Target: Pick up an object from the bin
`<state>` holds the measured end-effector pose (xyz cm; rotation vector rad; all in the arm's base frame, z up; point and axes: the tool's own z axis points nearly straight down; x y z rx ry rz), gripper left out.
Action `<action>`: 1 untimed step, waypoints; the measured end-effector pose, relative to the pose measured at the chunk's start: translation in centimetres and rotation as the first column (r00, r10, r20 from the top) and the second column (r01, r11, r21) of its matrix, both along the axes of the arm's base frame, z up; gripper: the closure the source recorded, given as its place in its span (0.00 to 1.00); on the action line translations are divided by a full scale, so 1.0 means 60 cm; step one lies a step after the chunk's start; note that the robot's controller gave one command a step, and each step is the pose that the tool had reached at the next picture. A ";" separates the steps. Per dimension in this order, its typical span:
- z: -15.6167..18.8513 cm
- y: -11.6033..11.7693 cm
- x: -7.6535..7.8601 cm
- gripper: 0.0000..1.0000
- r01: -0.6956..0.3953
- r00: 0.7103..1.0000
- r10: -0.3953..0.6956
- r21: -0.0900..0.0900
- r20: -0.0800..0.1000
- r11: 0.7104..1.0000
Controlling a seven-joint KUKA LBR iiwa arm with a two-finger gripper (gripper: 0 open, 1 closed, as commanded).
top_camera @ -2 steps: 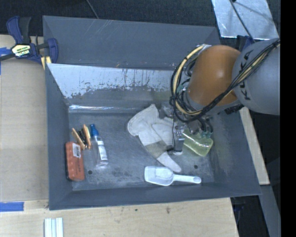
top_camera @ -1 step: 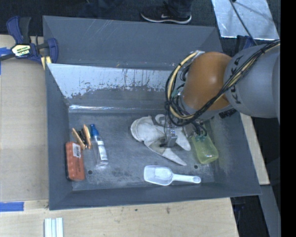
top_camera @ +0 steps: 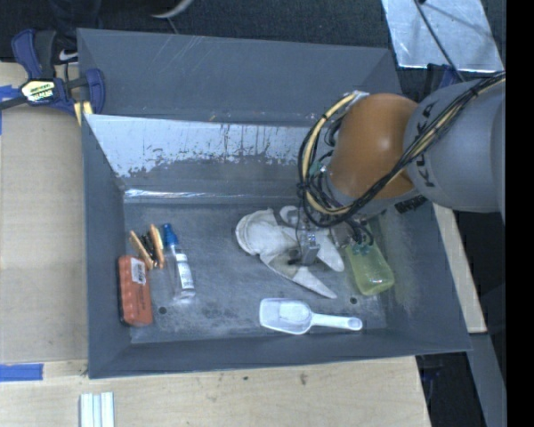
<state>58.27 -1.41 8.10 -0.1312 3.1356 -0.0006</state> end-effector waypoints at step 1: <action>0.169 -0.022 0.026 1.00 -0.019 1.000 0.019 0.000 0.000 1.000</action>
Offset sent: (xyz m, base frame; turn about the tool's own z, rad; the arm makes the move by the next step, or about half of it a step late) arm 0.0000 0.0000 0.0000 0.0000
